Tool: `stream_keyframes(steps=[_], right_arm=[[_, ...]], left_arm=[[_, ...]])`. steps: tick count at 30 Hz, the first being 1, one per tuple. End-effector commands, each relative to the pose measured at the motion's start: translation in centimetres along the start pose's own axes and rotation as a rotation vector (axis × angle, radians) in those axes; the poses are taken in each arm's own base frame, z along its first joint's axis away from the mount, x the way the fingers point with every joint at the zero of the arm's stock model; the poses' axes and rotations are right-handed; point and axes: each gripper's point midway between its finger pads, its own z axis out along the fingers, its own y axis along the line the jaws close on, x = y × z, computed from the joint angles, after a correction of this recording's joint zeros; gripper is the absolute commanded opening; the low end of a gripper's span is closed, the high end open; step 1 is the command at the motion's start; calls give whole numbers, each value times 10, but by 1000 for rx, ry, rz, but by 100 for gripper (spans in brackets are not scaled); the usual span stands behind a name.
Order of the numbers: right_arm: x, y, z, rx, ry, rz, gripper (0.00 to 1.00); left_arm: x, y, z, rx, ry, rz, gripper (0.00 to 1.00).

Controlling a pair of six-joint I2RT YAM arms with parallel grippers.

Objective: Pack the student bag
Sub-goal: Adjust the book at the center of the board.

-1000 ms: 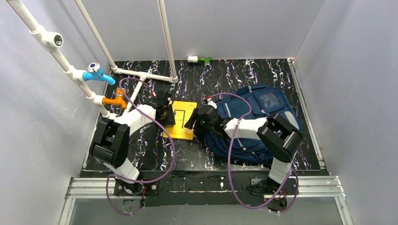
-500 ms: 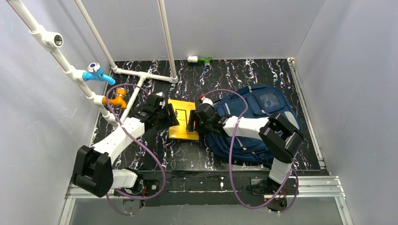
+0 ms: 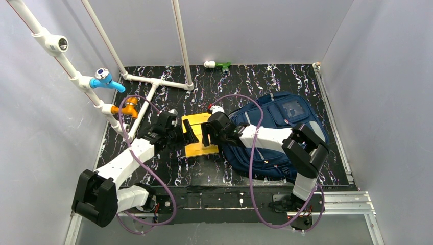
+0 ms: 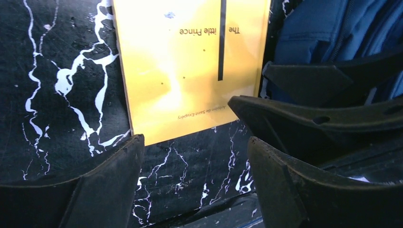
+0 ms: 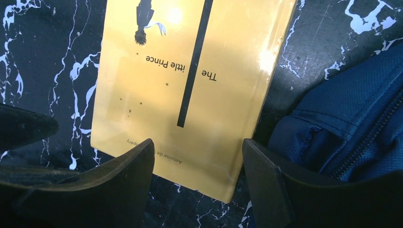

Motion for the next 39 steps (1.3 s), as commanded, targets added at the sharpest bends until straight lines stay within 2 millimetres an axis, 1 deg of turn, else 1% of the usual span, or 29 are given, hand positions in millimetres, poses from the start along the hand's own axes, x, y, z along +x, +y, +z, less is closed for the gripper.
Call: stream_keyframes(steps=[1,2,6,9,11,16,19,22,29,31,33,36,37,39], right_arm=[[-6,-12,-5,65,-25,-32,76],[-8,-14,-5,74,-31,-32,75],[-11,-13,-6,79,-38,-37,64],[-9,-12,-4,69,-30,-33,52],[-7,-11,-2,62,-29,-27,50],[3,-17,5,71,-13,-17,49],[10,-27,9,117,8,-11,49],[19,-35,13,143,28,-12,55],[47,-57,20,187,77,42,55],[53,-65,21,200,90,65,50],[60,-72,21,212,107,80,40],[65,-78,22,219,118,89,37],[66,-79,23,221,121,89,33],[70,-82,24,225,130,94,19]], left_arm=[[6,20,8,-89,5,-61,79],[8,21,12,-93,13,-70,80],[10,27,23,-107,12,-98,79],[9,30,24,-108,-14,-103,77],[8,30,23,-105,-27,-100,77],[9,30,24,-94,-27,-90,77],[9,29,25,-92,-21,-90,77],[9,29,26,-91,-19,-87,78],[8,30,22,-102,-13,-72,81],[7,32,21,-109,-20,-70,81],[7,34,21,-114,-21,-72,80],[9,39,20,-122,-17,-80,80],[9,39,20,-120,-20,-81,80],[9,42,21,-123,-20,-86,79]])
